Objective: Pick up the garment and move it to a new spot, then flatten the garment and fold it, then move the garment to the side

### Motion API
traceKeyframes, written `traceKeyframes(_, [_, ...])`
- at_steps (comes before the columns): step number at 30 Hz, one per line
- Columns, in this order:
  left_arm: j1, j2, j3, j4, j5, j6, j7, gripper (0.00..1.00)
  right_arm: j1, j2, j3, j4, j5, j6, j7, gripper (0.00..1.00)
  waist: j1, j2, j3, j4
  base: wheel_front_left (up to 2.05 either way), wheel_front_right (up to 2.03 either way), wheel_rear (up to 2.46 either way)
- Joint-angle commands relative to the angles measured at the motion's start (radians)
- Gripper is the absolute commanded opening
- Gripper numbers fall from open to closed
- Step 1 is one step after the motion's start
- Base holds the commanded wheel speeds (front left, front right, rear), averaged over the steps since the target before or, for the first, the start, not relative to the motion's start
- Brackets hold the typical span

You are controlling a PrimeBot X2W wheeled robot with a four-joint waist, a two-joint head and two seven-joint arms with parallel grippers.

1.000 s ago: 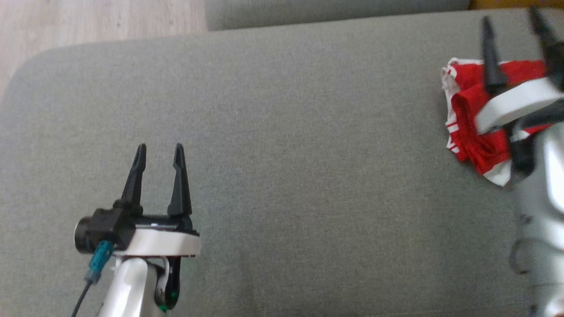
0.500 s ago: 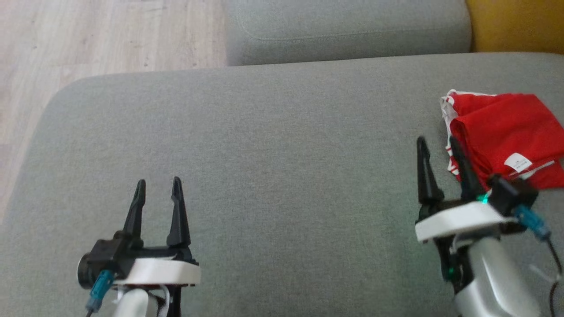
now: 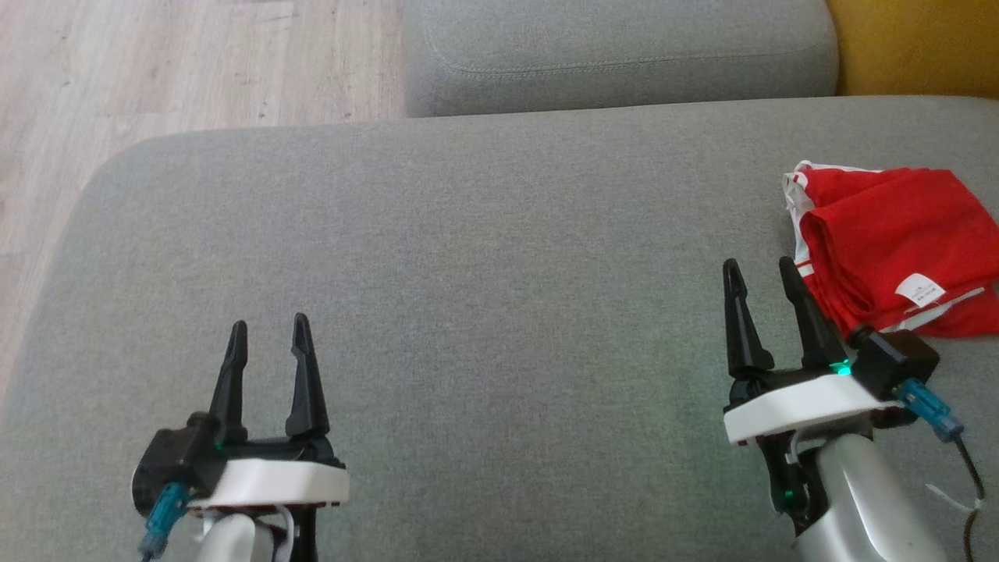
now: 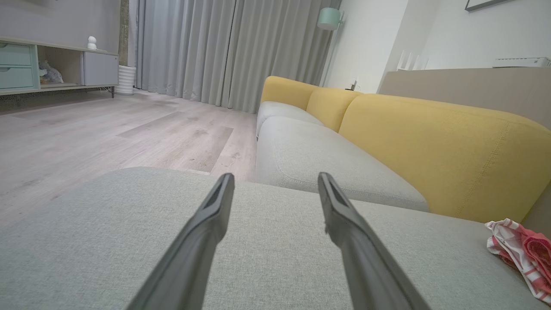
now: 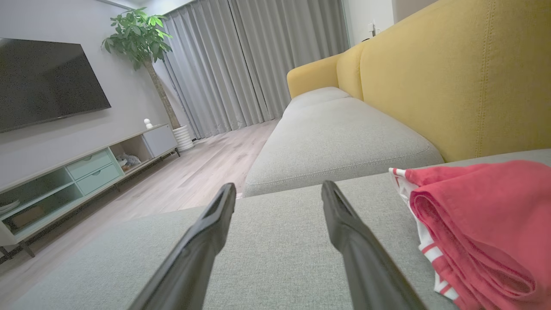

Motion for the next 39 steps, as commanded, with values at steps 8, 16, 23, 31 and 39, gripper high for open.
traceKeyframes(8, [-0.013, 0.004, 0.040, -0.042, -0.021, -0.008, -0.005, 1.00, -0.023, 0.002, 0.024, -0.061, 0.007, -0.001, -0.014, 1.00, 0.0000, 0.0000, 0.002, -0.003, 0.00, 0.00, 0.00])
traceKeyframes(16, [-0.009, 0.004, 0.041, -0.036, -0.044, -0.011, -0.005, 1.00, -0.016, 0.002, 0.030, -0.065, 0.010, -0.001, -0.014, 1.00, 0.0000, 0.0000, 0.000, -0.003, 0.00, 0.00, 0.00])
traceKeyframes(23, [-0.009, 0.004, 0.043, -0.023, -0.072, -0.017, -0.005, 1.00, -0.017, 0.002, 0.038, -0.062, 0.013, -0.001, -0.014, 1.00, 0.0000, 0.0000, 0.003, -0.006, 0.00, 0.00, 0.00])
traceKeyframes(31, [-0.014, 0.004, 0.047, -0.013, -0.087, -0.015, -0.005, 1.00, -0.017, 0.002, 0.043, -0.057, 0.016, -0.001, -0.014, 1.00, 0.0000, 0.0000, 0.005, -0.006, 0.00, 0.00, 0.00])
traceKeyframes(39, [-0.017, 0.004, 0.050, -0.014, -0.093, -0.011, -0.005, 1.00, -0.020, 0.002, 0.049, -0.055, 0.020, -0.001, -0.014, 1.00, 0.0000, 0.0000, 0.008, -0.006, 0.00, 0.00, 0.00])
